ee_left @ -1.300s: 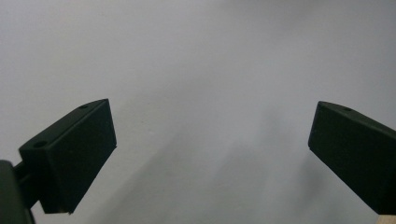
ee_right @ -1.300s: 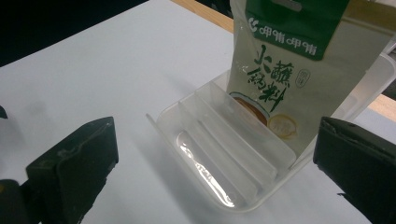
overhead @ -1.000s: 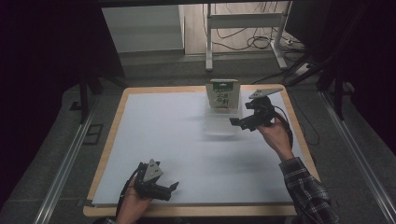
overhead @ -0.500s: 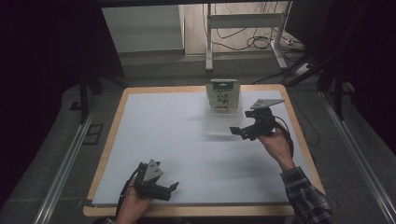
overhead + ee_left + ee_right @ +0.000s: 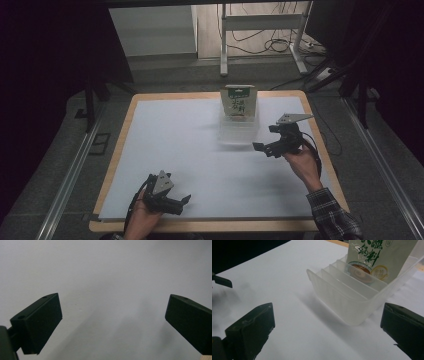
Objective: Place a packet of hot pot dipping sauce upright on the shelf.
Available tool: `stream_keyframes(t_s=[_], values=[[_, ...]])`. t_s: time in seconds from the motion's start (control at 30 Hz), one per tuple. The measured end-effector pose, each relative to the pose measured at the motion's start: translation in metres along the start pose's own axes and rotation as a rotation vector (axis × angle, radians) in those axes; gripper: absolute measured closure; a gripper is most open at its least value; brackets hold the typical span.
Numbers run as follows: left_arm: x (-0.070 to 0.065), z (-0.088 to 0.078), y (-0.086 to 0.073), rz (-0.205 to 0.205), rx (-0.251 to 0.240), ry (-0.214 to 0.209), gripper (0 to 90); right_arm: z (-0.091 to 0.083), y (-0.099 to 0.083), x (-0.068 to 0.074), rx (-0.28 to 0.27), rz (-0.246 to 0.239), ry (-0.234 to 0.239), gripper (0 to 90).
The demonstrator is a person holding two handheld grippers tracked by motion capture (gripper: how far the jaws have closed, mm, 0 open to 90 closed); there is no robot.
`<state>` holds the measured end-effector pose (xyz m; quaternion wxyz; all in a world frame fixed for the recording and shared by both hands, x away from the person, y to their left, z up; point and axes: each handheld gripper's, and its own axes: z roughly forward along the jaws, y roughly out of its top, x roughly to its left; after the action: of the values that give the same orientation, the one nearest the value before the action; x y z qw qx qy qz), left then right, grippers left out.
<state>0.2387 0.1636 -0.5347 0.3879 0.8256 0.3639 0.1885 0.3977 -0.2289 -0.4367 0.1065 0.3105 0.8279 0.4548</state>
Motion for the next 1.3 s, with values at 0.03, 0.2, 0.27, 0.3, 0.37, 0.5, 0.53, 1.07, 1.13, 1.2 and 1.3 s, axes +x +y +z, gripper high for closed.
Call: stream_keyframes(t_s=[0.03,0.2,0.27,0.3,0.37,0.5,0.53,1.07,1.13,1.2,1.3], values=[[0.000,0.000,0.000,-0.001,0.000,0.000,1.0,-0.001,-0.001,0.000,0.002,-0.001,-0.001,0.0],[0.000,0.000,0.000,-0.003,-0.001,-0.001,1.0,-0.004,-0.007,0.005,0.018,-0.012,-0.008,0.0],[0.001,0.000,0.000,-0.005,-0.001,-0.001,1.0,-0.006,-0.011,0.007,0.020,-0.017,-0.010,0.0],[0.001,0.000,0.000,-0.005,-0.001,-0.002,1.0,-0.008,-0.013,0.009,0.021,-0.013,-0.009,0.0],[0.001,0.000,0.000,-0.004,-0.002,-0.001,1.0,-0.010,-0.017,0.011,0.021,-0.019,-0.013,0.0],[0.000,0.000,0.000,-0.001,0.000,0.000,1.0,-0.018,-0.024,0.016,0.018,-0.020,-0.024,0.0],[0.000,0.000,0.000,0.001,0.000,0.000,1.0,-0.021,-0.025,0.017,0.014,-0.021,-0.029,0.0],[0.000,0.000,0.000,0.003,0.003,0.002,1.0,-0.038,-0.059,0.029,-0.012,-0.024,-0.073,0.0],[0.000,0.000,0.000,0.005,0.004,0.003,1.0,-0.040,-0.062,0.030,-0.006,-0.023,-0.074,0.0],[0.000,0.000,0.000,0.009,0.004,0.004,1.0,-0.041,-0.066,0.031,-0.002,-0.023,-0.079,0.0],[-0.001,0.000,0.000,0.010,0.005,0.004,1.0,-0.043,-0.071,0.033,0.003,-0.024,-0.084,0.0]])
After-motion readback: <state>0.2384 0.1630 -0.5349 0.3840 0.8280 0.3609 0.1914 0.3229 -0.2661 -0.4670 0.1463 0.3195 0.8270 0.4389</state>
